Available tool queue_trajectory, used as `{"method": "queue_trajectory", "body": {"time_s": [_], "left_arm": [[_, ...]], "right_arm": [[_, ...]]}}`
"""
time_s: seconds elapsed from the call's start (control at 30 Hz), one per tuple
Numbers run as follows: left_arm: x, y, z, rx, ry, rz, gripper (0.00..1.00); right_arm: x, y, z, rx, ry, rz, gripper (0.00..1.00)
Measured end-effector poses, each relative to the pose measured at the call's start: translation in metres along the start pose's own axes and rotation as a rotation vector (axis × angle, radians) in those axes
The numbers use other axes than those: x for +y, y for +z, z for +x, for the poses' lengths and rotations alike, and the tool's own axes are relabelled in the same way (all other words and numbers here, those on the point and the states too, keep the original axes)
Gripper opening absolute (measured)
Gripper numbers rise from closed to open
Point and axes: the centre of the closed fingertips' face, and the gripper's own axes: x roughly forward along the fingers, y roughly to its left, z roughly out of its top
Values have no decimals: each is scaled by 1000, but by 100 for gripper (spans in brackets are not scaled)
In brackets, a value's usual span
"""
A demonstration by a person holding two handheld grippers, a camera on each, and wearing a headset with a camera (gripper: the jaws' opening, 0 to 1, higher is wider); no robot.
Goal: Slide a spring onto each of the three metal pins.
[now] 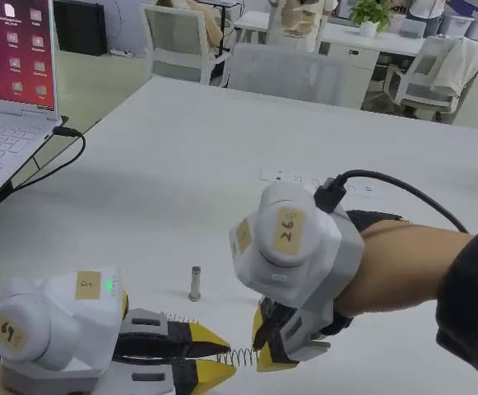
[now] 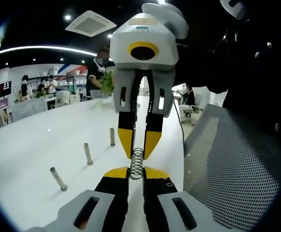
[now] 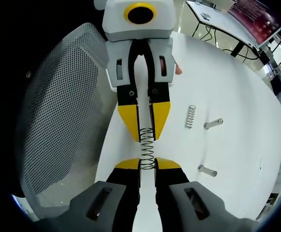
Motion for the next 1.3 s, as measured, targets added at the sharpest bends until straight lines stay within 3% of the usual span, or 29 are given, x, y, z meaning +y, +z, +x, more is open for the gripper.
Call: {"method": "queue_trajectory", "body": {"time_s": [0.43,0.7,0.87,1.3], "left_arm": [[0,2,-2,-9,-5,-9,2],[-3,14,-4,-40,-13,-5,2],[-2,14,-4,-42,-8,-4,2],[-4,13,-4,-34,-3,0,2]], "right_arm": [[1,-2,4,-10,16,18,11],[1,-7,10,-13,30,31,11],[1,-7,10,-16,27,29,10],[0,6,-8,-66,12,40,9]]}}
